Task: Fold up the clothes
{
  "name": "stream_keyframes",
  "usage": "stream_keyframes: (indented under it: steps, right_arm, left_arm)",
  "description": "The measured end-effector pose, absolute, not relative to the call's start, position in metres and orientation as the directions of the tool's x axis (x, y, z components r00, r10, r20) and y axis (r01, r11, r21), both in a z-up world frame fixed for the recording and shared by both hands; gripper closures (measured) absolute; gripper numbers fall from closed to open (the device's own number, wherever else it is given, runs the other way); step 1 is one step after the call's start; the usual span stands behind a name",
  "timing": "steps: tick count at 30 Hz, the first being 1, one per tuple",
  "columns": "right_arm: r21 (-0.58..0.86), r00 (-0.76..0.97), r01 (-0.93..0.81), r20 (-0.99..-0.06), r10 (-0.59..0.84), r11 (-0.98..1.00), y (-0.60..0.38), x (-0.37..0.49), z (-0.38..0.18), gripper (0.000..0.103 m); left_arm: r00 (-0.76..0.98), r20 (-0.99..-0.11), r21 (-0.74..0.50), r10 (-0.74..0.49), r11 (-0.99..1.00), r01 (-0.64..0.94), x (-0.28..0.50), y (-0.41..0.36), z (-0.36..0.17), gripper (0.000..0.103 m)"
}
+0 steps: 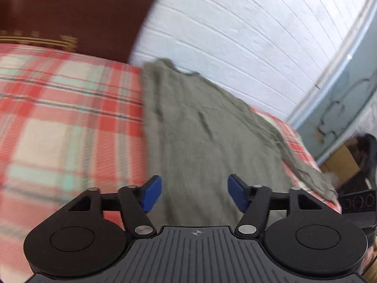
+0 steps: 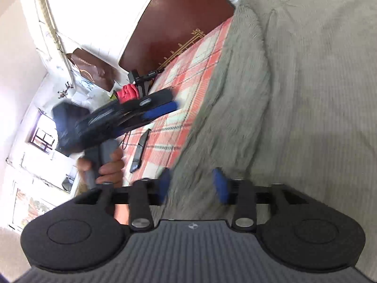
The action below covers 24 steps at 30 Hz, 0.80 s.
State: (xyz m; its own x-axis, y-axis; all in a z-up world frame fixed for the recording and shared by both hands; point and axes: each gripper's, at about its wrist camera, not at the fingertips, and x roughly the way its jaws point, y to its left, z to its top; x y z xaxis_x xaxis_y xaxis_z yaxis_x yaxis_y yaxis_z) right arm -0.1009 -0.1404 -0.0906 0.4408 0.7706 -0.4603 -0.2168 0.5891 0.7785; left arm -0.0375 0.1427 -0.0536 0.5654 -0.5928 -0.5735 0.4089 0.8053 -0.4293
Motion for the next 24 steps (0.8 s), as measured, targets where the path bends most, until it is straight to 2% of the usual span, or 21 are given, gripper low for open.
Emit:
stream_keyframes:
  steps: [7,15,16,17,18,22,24]
  right_arm:
    - [0.857,0.347,-0.117,-0.439,0.829,0.502,-0.138,-0.123,-0.118,0.050]
    - [0.869,0.320,-0.138,-0.415,0.852,0.475,-0.097,-0.106,-0.122,0.050]
    - [0.866,0.323,-0.145,-0.416,0.850,0.479,-0.092,-0.104,-0.123,0.055]
    - [0.860,0.321,-0.150,-0.423,0.847,0.487,-0.085,-0.100,-0.123,0.064]
    - [0.855,0.315,-0.146,-0.436,0.843,0.497,-0.081,-0.099,-0.122,0.094]
    - [0.839,0.327,-0.215,-0.420,0.847,0.499,-0.092,-0.112,-0.101,0.094]
    - [0.801,0.350,-0.242,-0.454,0.820,0.547,-0.100,-0.120,-0.092,0.093]
  left_arm:
    - [0.499,-0.645,-0.514,-0.579,0.812,0.277,-0.103,0.188,-0.092,0.026]
    - [0.434,-0.614,-0.589,-0.659,0.749,0.305,-0.125,0.189,-0.108,0.026]
    - [0.424,-0.602,-0.608,-0.677,0.733,0.305,-0.126,0.187,-0.109,0.028]
    - [0.410,-0.594,-0.624,-0.692,0.718,0.308,-0.128,0.184,-0.111,0.044]
    - [0.389,-0.595,-0.632,-0.703,0.708,0.314,-0.129,0.181,-0.112,0.072]
    - [0.356,-0.616,-0.603,-0.703,0.712,0.360,-0.141,0.174,-0.106,0.075]
    - [0.329,-0.618,-0.615,-0.714,0.700,0.363,-0.144,0.172,-0.110,0.069]
